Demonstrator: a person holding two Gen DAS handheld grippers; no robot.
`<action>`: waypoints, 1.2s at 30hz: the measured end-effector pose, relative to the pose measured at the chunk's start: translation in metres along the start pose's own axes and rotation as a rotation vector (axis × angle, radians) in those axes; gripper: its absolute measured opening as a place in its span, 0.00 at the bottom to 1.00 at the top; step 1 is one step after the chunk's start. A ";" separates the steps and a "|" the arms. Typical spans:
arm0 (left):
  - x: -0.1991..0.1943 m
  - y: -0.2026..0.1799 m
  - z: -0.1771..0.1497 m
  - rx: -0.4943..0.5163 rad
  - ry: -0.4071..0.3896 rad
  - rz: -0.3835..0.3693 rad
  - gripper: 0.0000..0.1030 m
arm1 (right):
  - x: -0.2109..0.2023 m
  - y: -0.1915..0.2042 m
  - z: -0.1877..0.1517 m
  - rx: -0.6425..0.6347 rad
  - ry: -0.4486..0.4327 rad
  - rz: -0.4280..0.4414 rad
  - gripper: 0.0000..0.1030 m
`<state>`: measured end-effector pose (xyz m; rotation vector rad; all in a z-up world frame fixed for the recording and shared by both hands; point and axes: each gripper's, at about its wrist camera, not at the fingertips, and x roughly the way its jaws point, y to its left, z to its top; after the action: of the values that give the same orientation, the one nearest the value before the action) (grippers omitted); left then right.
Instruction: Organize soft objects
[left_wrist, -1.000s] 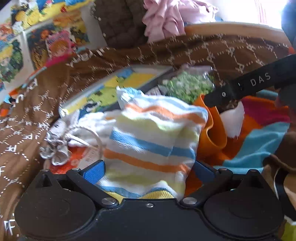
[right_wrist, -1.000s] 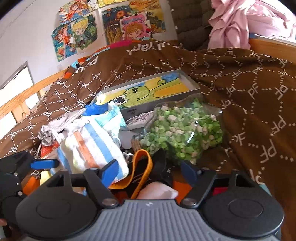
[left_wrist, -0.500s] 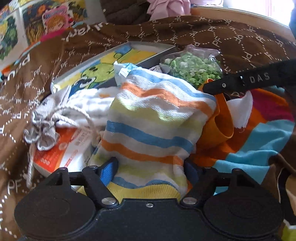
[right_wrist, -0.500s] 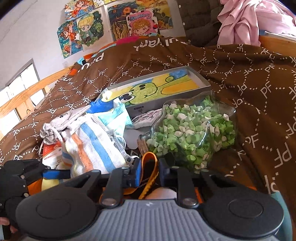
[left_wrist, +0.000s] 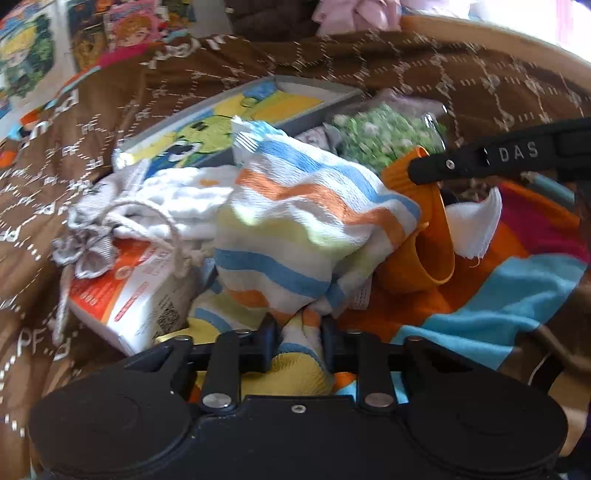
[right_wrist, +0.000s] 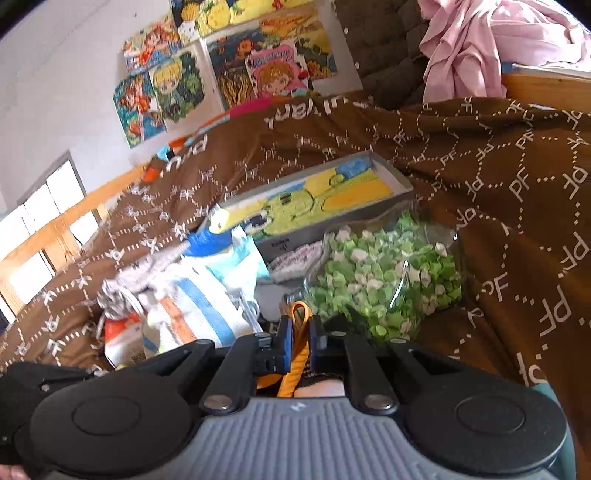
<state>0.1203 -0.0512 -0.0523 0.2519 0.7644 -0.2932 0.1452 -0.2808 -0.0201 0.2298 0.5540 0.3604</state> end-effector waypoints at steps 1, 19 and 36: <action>-0.004 0.000 0.000 -0.018 -0.011 0.007 0.22 | -0.003 0.000 0.001 0.003 -0.014 0.003 0.09; -0.082 0.005 0.010 -0.209 -0.190 0.017 0.20 | -0.046 -0.013 0.019 0.115 -0.197 0.092 0.09; -0.093 0.052 0.079 -0.308 -0.365 -0.020 0.20 | -0.023 -0.008 0.039 0.108 -0.281 0.106 0.09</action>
<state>0.1253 -0.0126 0.0743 -0.0998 0.4417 -0.2275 0.1505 -0.3022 0.0207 0.4079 0.2844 0.3934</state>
